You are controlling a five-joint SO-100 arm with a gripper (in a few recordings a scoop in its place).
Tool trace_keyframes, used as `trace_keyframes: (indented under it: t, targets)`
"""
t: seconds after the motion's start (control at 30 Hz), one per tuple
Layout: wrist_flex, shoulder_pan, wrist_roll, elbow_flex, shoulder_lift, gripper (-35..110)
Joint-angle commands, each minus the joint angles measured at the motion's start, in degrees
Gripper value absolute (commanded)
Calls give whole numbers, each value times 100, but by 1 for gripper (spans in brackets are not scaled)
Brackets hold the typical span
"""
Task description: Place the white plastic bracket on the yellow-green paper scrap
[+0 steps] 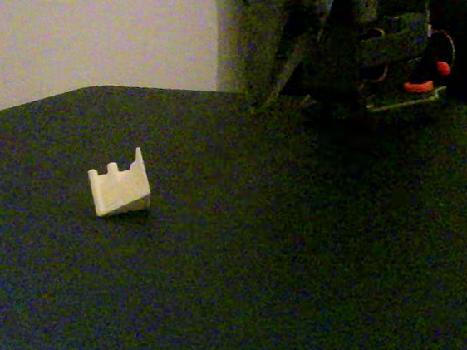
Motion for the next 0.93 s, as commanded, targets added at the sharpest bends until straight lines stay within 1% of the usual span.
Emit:
trace_keyframes:
  t: [0.0, 0.9]
  targets:
    - [70, 35, -88, -35, 185, 0]
    - [70, 35, -88, -35, 185, 0]
